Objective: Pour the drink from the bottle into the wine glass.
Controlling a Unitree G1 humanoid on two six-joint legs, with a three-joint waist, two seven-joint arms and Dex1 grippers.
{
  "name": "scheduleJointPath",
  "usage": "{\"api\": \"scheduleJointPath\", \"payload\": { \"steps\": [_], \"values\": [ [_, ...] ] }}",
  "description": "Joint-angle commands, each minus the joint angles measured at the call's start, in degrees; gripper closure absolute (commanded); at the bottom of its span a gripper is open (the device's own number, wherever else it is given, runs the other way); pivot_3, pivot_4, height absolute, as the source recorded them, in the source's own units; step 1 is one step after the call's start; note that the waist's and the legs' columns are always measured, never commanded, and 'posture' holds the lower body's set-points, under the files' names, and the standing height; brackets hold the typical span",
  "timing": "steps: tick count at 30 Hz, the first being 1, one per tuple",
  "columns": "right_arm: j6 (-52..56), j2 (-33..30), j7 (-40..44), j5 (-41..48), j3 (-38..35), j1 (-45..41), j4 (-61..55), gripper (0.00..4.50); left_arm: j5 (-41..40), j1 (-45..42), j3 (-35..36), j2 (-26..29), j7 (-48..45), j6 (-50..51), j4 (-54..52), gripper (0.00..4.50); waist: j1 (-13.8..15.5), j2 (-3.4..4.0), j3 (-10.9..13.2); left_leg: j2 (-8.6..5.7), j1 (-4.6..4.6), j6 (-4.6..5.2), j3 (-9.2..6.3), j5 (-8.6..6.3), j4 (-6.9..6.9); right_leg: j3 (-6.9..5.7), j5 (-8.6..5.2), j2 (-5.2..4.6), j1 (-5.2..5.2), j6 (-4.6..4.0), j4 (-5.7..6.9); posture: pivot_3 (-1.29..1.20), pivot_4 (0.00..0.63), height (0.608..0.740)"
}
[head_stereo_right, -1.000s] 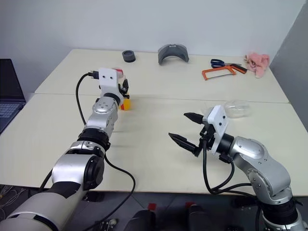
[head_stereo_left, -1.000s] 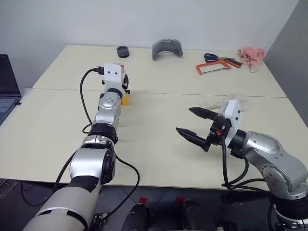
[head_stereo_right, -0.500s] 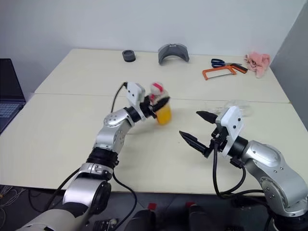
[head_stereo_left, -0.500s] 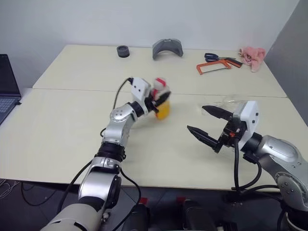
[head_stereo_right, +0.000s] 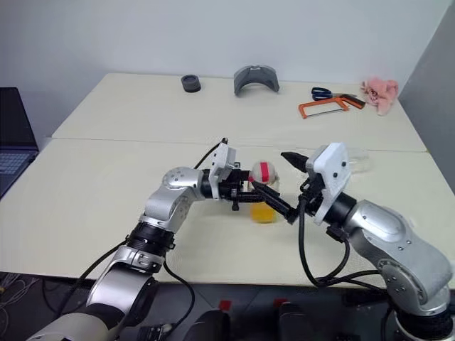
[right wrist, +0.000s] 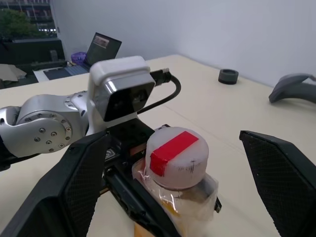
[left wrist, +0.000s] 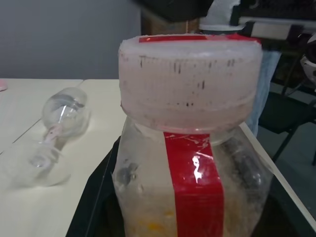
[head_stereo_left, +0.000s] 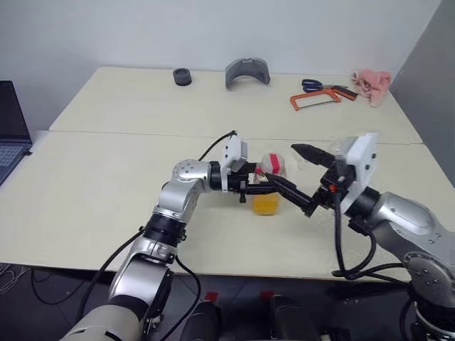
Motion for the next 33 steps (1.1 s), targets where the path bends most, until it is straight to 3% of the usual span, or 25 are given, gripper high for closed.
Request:
{"api": "scheduleJointPath", "payload": {
  "steps": [1, 12, 16, 20, 21, 26, 30, 33],
  "values": [
    [-0.8, 1.8, -1.4, -1.0, 1.3, -1.3, -0.8, 0.00, 0.0, -2.3, 0.3, -0.6, -0.9, -2.1, -0.2, 2.69, 0.0, 0.00, 0.0, 0.01, 0.01, 0.00, -0.02, 0.00, 0.00, -0.01, 0.00, 0.01, -0.01, 0.00, 0.00, 0.00, 0.150, 0.740],
    [-2.0, 5.5, -2.0, -5.0, 3.3, -0.9, 1.9, 0.00, 1.1, -2.6, 0.4, -1.1, -1.4, -4.4, 1.6, 2.69, 0.0, 0.00, 0.0, 0.00, 0.01, 0.01, -0.06, 0.00, -0.01, -0.01, 0.00, 0.01, -0.01, 0.00, 0.01, 0.00, 0.150, 0.740],
    [-2.9, 5.9, -1.0, -5.9, 3.3, -1.5, 3.0, 0.98, 1.4, -2.6, 0.5, -1.3, -1.2, -4.7, 1.7, 2.69, 0.0, 0.00, 0.0, 0.01, 0.01, 0.01, -0.06, 0.00, -0.01, 0.00, 0.00, 0.01, -0.01, 0.00, 0.01, 0.00, 0.150, 0.740],
    [-2.9, 4.5, 2.0, -6.2, 4.1, -1.6, 3.7, 2.41, 1.4, -2.5, 0.6, -1.4, -0.7, -4.7, 0.6, 2.69, -0.1, 0.00, 0.0, 0.00, 0.01, 0.01, -0.06, 0.00, -0.01, -0.01, 0.00, 0.01, -0.02, 0.00, 0.01, 0.00, 0.150, 0.740],
    [-3.1, 3.8, 3.5, -6.3, 4.5, -1.9, 4.2, 2.65, 1.2, -2.5, 0.6, -1.5, -0.6, -4.5, 0.2, 2.69, 0.0, 0.00, 0.0, 0.00, 0.01, 0.01, -0.06, 0.00, -0.01, -0.01, 0.00, 0.01, -0.02, 0.00, 0.01, 0.00, 0.150, 0.740],
    [-6.3, -0.2, 12.3, -7.8, 6.4, -4.8, 9.1, 2.64, 1.0, -2.6, 0.6, -1.5, -0.8, -4.4, -0.4, 2.70, -0.1, 0.00, 0.0, -0.01, 0.02, 0.02, -0.04, 0.00, -0.01, -0.01, 0.00, 0.01, -0.01, 0.00, 0.00, 0.00, 0.150, 0.740],
    [-15.0, -9.6, 34.5, -8.5, 7.9, -12.1, 18.3, 2.64, 0.6, -2.5, 0.0, -0.6, -3.1, -3.6, -1.6, 2.70, 0.0, 0.02, 0.0, -0.03, 0.00, 0.03, 0.07, -0.01, 0.02, -0.01, 0.00, 0.01, -0.01, 0.00, -0.01, 0.00, 0.150, 0.740],
    [-17.4, -11.8, 41.5, -9.4, 8.8, -16.7, 25.2, 2.64, 0.5, -2.5, 0.3, -0.8, -3.5, -3.4, -1.9, 2.70, -0.1, 0.02, 0.0, -0.02, 0.02, 0.03, 0.13, -0.01, 0.01, -0.06, 0.00, 0.03, 0.01, 0.00, -0.04, 0.00, 0.150, 0.740]
  ]
}}
